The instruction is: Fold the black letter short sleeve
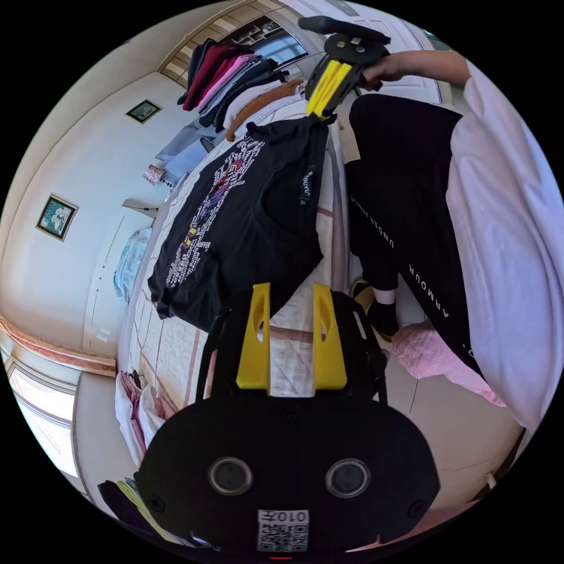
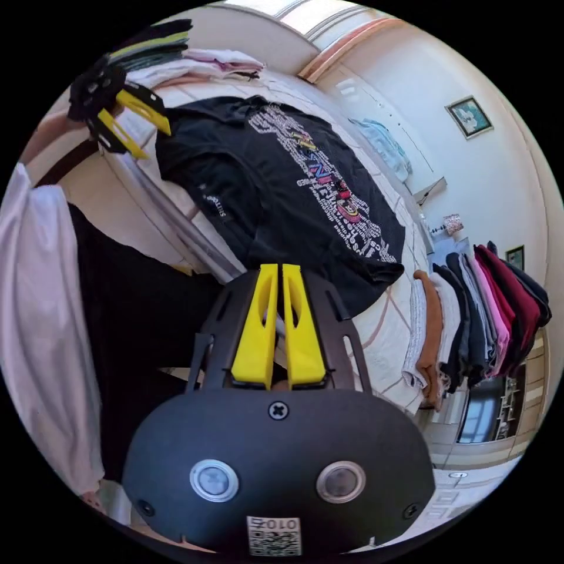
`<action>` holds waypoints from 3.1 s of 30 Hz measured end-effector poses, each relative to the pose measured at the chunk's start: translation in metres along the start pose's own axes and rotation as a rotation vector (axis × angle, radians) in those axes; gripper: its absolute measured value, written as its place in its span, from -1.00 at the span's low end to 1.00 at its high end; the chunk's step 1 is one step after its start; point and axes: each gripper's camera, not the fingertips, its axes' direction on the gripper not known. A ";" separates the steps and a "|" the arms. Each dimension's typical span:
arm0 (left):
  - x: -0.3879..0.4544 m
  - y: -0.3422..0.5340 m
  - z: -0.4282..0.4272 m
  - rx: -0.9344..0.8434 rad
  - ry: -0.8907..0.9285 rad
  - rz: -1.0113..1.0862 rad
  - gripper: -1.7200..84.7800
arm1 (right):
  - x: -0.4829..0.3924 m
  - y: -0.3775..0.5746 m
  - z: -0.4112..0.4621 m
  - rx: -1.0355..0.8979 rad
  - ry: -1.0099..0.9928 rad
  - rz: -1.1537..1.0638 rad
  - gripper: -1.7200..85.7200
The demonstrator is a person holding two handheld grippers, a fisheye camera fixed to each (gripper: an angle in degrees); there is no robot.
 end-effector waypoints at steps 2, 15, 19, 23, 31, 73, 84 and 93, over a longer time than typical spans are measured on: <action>0.004 -0.003 0.001 -0.002 -0.022 0.013 -0.71 | 0.022 -0.004 -0.014 0.010 -0.051 0.009 -0.89; 0.008 -0.008 -0.003 -0.027 -0.156 0.026 -0.70 | 0.096 -0.019 -0.009 -0.004 -0.180 -0.011 -0.89; -0.004 -0.012 -0.015 -0.008 -0.253 -0.017 -0.72 | 0.106 -0.016 -0.007 -0.018 -0.179 -0.023 -0.89; -0.014 -0.017 -0.008 -0.031 -0.284 0.007 -0.78 | 0.121 -0.010 -0.006 -0.002 -0.204 -0.015 -0.89; -0.085 -0.016 -0.038 0.135 -0.017 -0.130 -0.95 | 0.146 -0.011 0.012 -0.008 -0.169 0.020 -0.89; -0.548 -0.170 0.119 -0.286 0.633 -0.303 -0.96 | 0.390 -0.110 0.126 -0.142 -0.250 0.052 -0.92; -0.579 -0.105 0.115 -0.010 0.643 -0.672 -0.72 | 0.441 -0.034 0.170 0.037 -0.316 0.308 -0.86; -0.494 0.017 -0.018 0.050 0.411 -0.780 -0.60 | 0.403 0.140 0.133 0.095 -0.372 0.453 -0.69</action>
